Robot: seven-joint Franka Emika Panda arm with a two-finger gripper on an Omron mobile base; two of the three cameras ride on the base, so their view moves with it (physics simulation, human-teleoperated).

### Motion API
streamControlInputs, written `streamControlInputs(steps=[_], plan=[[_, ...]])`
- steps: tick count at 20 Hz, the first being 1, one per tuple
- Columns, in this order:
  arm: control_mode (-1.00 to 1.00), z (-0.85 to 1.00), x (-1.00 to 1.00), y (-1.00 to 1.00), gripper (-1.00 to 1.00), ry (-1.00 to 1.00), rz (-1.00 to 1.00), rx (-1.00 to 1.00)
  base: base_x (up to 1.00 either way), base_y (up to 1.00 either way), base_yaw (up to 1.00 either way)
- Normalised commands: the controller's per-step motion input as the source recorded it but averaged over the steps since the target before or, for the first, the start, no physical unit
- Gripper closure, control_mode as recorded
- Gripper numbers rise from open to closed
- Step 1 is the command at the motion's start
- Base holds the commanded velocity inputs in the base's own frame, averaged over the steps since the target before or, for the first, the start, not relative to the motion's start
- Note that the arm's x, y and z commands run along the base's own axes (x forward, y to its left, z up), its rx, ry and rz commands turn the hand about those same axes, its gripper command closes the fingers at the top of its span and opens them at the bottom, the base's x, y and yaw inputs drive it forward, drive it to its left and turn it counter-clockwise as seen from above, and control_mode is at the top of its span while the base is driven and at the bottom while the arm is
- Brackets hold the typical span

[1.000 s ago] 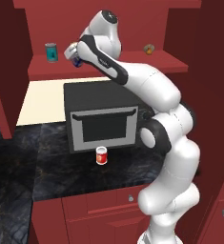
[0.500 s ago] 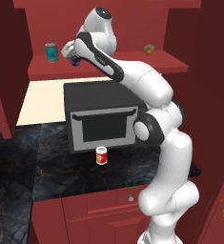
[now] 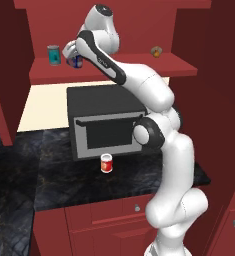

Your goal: Pick the cans from the counter and place them in their designated side in the cabinet.

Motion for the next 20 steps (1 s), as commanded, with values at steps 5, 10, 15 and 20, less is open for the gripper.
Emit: streamControlInputs(steps=[5,10,15,20], plan=[[-1.0,0.08,0.05,0.0,-1.0,-0.02,0.0,0.0,0.0,0.0,0.0],[-1.0,0.06,-0.13,-0.06,-1.0,-0.07,0.01,0.0,0.0,0.0,0.0],[-1.0,0.04,-0.27,-0.1,-1.0,-0.09,0.01,0.0,0.0,0.0,0.0],[-1.0,-0.01,-0.33,-0.21,-1.0,-0.06,0.0,0.0,0.0,0.0,0.0]])
